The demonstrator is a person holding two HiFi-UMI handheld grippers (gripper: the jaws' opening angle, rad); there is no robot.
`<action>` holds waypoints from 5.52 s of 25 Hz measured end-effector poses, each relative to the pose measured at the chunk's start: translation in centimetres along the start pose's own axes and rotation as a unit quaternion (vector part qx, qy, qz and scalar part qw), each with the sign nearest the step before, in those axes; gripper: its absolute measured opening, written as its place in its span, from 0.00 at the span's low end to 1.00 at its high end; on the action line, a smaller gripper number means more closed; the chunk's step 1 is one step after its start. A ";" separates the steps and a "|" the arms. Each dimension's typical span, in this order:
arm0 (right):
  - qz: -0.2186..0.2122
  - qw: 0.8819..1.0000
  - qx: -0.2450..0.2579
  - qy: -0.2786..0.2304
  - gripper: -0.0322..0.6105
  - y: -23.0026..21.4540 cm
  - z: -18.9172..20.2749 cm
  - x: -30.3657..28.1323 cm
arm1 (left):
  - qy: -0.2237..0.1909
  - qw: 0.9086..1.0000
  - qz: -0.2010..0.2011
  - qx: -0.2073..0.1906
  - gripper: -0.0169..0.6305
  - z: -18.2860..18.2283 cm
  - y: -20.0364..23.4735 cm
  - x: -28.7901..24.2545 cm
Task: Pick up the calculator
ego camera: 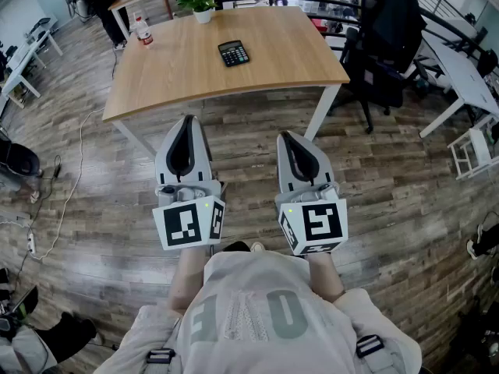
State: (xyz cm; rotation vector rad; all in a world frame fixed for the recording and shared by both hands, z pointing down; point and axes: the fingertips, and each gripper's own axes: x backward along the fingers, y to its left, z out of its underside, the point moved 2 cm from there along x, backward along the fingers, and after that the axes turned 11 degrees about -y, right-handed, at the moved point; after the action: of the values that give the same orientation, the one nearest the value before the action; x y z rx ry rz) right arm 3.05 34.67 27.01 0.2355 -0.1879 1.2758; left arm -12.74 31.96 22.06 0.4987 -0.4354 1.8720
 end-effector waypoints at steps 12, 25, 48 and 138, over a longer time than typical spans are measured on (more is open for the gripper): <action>-0.008 1.000 -0.004 -0.001 0.08 0.1 0.2 -0.9 | 0.006 1.000 -0.009 0.006 0.04 0.6 1.1 -0.5; -0.023 0.999 -0.037 0.008 0.08 -0.8 1.9 -2.1 | 0.026 0.999 -0.038 0.005 0.04 1.9 2.6 -0.4; -0.090 0.993 -0.010 0.079 0.08 -5.7 13.7 -28.7 | 0.087 0.993 -0.075 0.035 0.04 20.0 15.1 -19.1; -0.001 0.973 -0.135 0.188 0.08 -24.8 28.0 -59.5 | 0.698 0.325 0.599 0.222 0.31 66.8 8.1 -38.3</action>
State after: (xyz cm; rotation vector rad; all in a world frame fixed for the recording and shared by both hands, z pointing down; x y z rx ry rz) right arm 9.87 -34.69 36.24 -0.2408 -0.0340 1.2533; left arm 0.43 -35.55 57.56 -1.7225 1.3563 2.8204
